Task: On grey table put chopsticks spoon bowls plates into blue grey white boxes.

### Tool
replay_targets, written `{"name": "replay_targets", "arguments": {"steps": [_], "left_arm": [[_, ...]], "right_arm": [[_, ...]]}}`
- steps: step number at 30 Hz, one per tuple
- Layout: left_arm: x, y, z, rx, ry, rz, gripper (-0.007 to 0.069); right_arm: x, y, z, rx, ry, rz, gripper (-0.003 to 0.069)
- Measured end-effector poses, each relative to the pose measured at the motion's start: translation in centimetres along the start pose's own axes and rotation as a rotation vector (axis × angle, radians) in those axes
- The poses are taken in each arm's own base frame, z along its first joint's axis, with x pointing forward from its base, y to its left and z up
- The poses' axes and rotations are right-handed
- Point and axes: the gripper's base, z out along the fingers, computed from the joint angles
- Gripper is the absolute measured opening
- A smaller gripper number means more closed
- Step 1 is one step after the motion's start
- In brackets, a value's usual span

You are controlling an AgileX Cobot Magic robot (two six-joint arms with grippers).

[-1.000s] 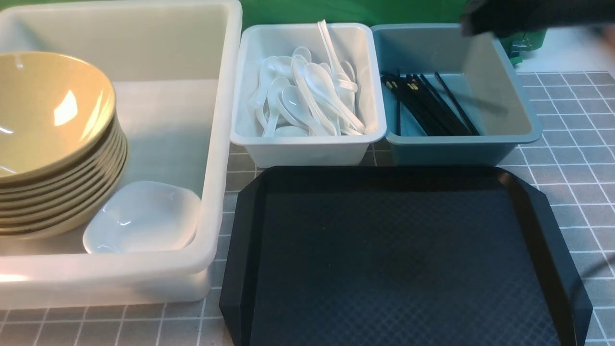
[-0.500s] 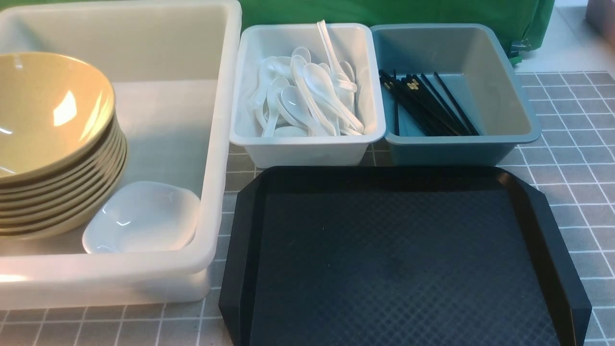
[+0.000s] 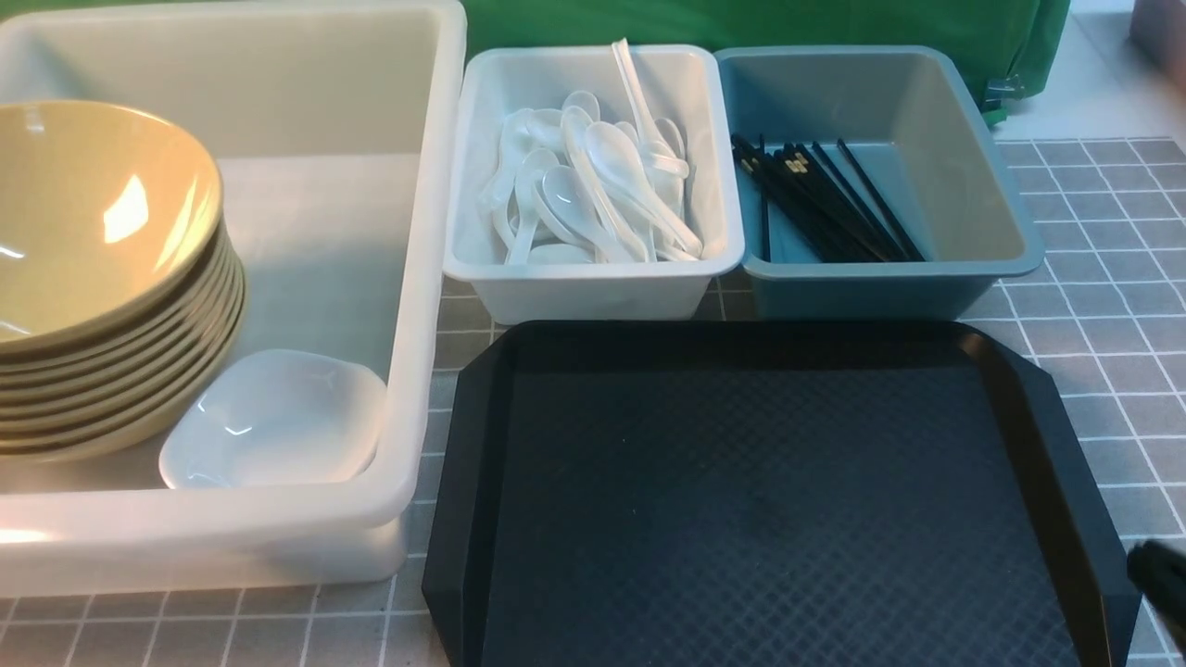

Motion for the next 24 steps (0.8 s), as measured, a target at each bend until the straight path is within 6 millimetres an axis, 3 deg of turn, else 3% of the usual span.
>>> {"name": "replay_targets", "arguments": {"steps": [6, 11, 24], "left_arm": [[0.0, 0.0, 0.0, 0.001, 0.001, 0.000, -0.0008], [0.2, 0.0, 0.1, 0.002, 0.009, 0.002, -0.0008], [0.3, 0.0, 0.1, 0.000, 0.019, 0.002, -0.0008]], "right_arm": [[0.6, -0.2, -1.3, 0.046, 0.005, 0.062, 0.0041], [1.1, -0.9, -3.2, 0.208, -0.074, 0.204, 0.0045], [1.5, -1.0, -3.3, 0.233, -0.047, 0.278, 0.0047]]}}
